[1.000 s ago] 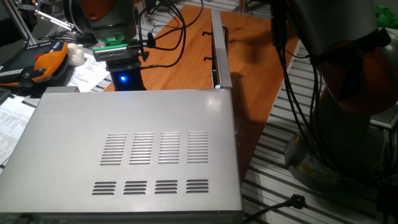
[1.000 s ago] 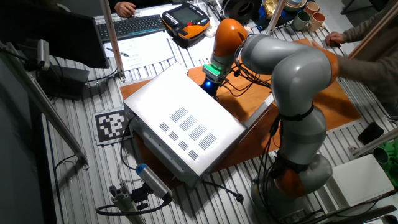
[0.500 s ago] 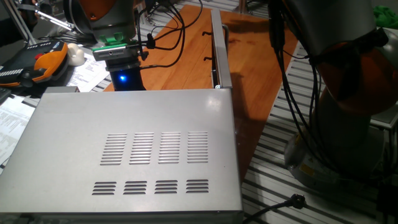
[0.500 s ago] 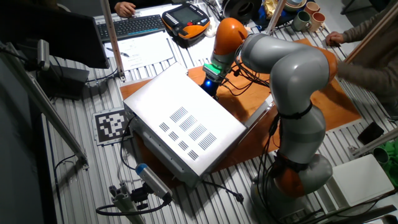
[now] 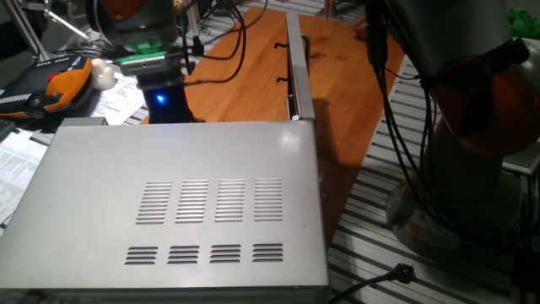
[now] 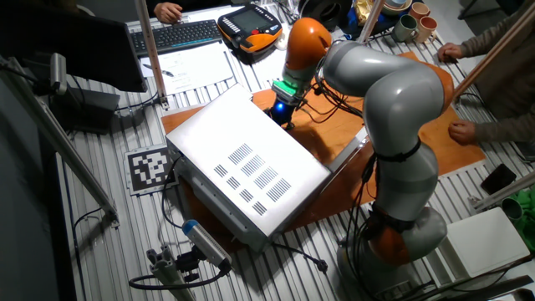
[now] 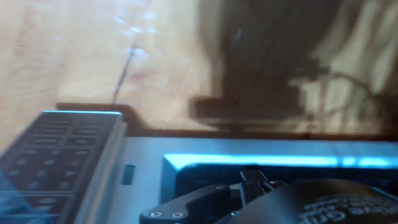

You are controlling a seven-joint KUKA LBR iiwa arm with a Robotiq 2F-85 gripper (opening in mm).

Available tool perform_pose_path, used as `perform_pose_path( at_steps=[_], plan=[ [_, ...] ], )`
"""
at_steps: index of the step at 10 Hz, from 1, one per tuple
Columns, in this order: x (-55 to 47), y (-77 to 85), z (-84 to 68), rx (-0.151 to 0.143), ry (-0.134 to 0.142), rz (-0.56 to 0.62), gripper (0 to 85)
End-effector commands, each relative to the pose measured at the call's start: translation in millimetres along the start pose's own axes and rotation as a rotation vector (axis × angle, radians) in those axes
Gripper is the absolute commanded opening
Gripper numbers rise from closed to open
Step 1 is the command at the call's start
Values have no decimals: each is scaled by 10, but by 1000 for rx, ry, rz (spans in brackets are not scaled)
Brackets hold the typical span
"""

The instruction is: Put the bowl into the microwave

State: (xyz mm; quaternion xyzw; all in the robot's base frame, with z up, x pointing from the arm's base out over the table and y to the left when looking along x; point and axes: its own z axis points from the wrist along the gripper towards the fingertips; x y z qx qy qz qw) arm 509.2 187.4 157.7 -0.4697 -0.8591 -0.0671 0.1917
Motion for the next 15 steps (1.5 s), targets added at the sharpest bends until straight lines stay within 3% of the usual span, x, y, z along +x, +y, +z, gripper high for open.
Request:
perform_pose_path(
  at_steps=[1, 3, 4, 5, 8, 9, 10, 12, 15],
  plan=[
    [-85, 28, -111, 2, -12, -26, 0],
    [-341, 40, -431, -15, -32, -104, 0],
    [-458, 20, -577, -6, -74, -146, 0],
    [-576, -35, -765, 17, -145, -201, 0],
    [-763, -251, -1086, 82, -271, -325, 0],
    [-820, -368, -1192, 123, -318, -366, 0],
    [-888, -492, -1312, 153, -337, -412, 0],
    [-1027, -656, -1466, 167, -333, -459, 0],
    [-1101, -791, -1517, 211, -366, -476, 0]
  ],
)
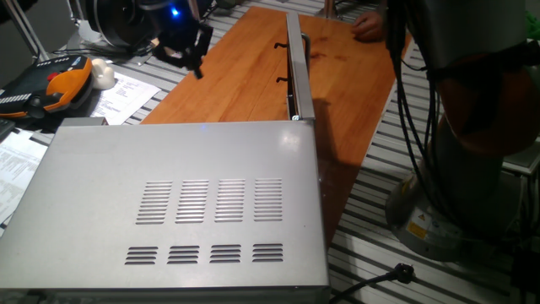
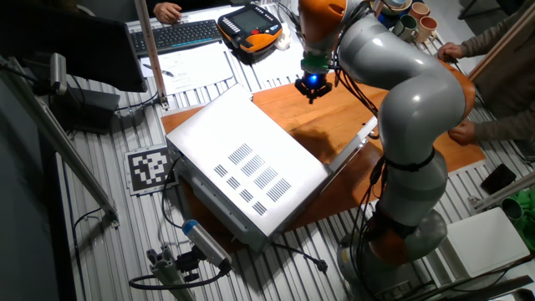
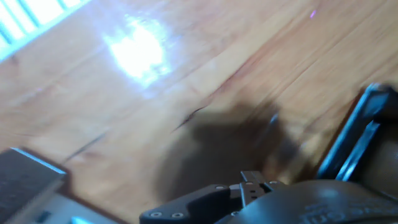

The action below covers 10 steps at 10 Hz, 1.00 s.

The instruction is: Put the bowl into the microwave

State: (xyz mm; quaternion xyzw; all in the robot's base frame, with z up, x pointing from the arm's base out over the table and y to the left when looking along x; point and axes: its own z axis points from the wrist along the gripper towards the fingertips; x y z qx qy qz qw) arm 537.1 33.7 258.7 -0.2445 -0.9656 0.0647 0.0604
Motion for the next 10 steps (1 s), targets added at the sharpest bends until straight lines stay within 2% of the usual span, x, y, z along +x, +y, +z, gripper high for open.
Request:
perform_pose_path(
  at_steps=[1, 2, 4, 5, 8, 9, 10],
  plan=[
    [-100, -190, 17, 3, -6, -13, 0],
    [-100, -190, 17, -6, 1, -19, 0],
    [-100, -190, 17, -43, 41, 17, 0],
    [-100, -190, 17, -40, 42, 42, 0],
    [-100, -190, 17, -80, -27, 175, 0],
    [-100, -190, 17, -79, -42, 196, 0],
    [-100, -190, 17, -76, -36, 210, 0]
  ],
)
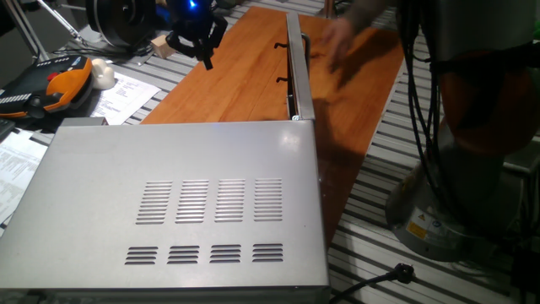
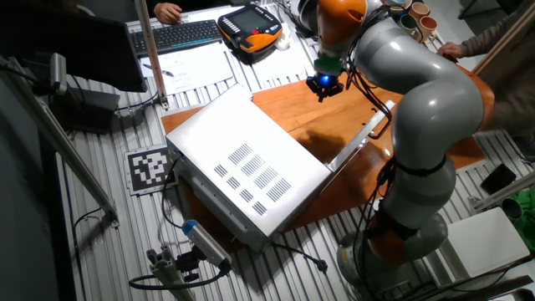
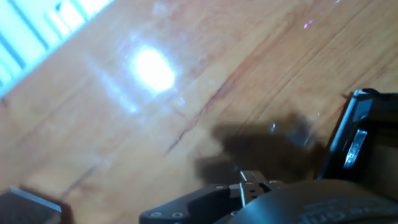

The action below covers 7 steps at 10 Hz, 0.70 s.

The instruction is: Put the bowl into the microwave

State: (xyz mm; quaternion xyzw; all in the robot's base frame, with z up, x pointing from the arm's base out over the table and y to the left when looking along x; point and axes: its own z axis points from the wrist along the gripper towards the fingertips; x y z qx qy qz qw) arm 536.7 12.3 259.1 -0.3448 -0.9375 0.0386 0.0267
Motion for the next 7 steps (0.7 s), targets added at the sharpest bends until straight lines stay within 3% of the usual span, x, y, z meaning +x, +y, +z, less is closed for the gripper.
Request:
perform_pose_path(
  at_steps=[1, 3, 4, 6, 7],
  plan=[
    [-1, -1, 0, 5, -1, 9, 0],
    [-1, -1, 0, 26, -16, 31, 0],
    [-1, -1, 0, 14, -11, 28, 0],
    [-1, -1, 0, -17, 22, 11, 0],
    [26, -142, -196, -41, 56, 33, 0]
  ],
)
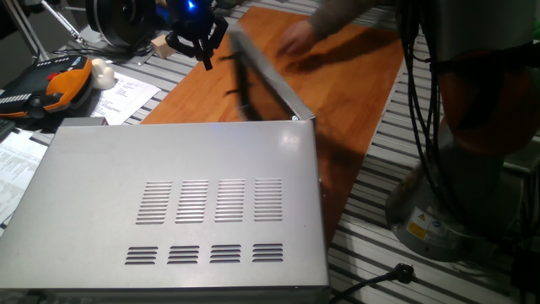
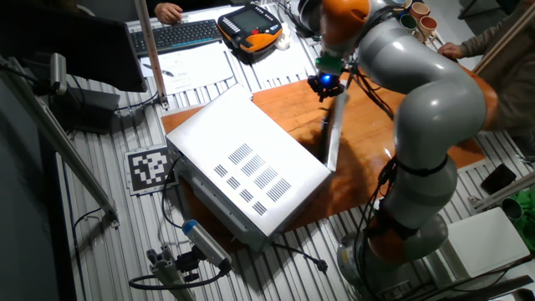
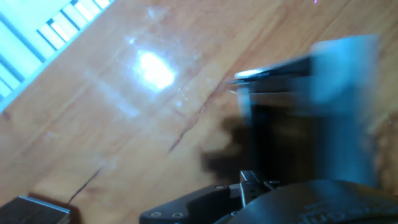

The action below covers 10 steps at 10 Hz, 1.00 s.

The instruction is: Put the bowl into the microwave

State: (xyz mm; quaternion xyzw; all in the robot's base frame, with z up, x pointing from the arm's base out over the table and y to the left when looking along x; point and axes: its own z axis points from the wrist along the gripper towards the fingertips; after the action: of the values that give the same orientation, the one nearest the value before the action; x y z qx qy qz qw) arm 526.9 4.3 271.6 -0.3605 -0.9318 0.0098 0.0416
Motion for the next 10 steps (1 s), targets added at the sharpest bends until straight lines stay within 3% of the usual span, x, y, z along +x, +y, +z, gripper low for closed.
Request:
perform_pose_path(
  at_steps=[1, 2, 3, 5, 7, 8, 10],
  plan=[
    [-18, -175, -352, -46, 78, 17, 0],
    [-115, -362, -628, -97, 168, 40, 0],
    [-195, -489, -705, -88, 171, 14, 0],
    [-183, -438, -674, -103, 140, 28, 0],
    [-169, -445, -673, -47, 102, -16, 0],
    [-174, -444, -671, -72, 105, -9, 0],
    [-228, -501, -671, -73, 104, -25, 0]
  ],
)
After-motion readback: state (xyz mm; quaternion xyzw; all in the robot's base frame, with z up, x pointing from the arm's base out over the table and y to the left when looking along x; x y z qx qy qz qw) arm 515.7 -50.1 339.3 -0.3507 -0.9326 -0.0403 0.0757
